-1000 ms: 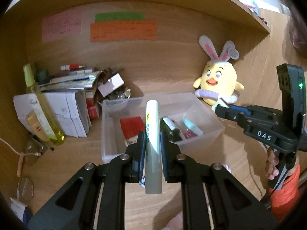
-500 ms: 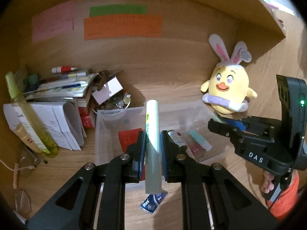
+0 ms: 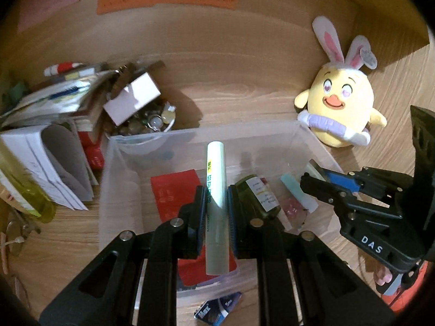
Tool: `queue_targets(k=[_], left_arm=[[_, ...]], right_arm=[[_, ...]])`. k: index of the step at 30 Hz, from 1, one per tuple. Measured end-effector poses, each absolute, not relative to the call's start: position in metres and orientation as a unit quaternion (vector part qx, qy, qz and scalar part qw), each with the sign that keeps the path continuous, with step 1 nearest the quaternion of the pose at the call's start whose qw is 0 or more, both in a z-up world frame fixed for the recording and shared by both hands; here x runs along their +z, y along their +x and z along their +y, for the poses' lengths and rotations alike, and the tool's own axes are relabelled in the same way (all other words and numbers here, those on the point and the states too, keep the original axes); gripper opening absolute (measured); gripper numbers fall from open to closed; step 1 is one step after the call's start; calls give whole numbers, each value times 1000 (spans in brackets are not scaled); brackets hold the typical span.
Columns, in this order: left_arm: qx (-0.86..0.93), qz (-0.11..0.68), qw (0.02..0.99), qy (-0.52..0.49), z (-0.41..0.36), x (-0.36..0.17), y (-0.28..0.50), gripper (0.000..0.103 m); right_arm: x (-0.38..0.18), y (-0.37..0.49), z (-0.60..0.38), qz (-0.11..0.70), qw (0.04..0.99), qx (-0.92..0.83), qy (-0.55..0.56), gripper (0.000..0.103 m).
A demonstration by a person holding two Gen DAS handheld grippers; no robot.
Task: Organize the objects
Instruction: 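Carry the grey clip and pale green marker into the clear box and release both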
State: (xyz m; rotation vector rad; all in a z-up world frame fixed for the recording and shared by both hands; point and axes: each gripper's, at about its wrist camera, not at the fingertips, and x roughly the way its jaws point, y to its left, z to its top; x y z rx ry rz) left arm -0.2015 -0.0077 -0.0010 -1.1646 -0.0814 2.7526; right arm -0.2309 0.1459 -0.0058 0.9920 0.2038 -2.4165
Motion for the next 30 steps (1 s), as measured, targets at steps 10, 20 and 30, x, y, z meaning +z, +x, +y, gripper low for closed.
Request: queue_targets(k=[10, 20, 30], left_arm=[[910, -27, 89, -404, -2, -14, -207, 15], [914, -26, 89, -394, -2, -3, -200, 15], [925, -24, 79, -372, -6, 15, -175, 26]], right_arm=[[-14, -230, 138, 93, 256, -886, 375, 15], [-7, -224, 137, 98, 259, -889, 366, 19], [19, -204, 147, 95, 249, -906, 328, 61]])
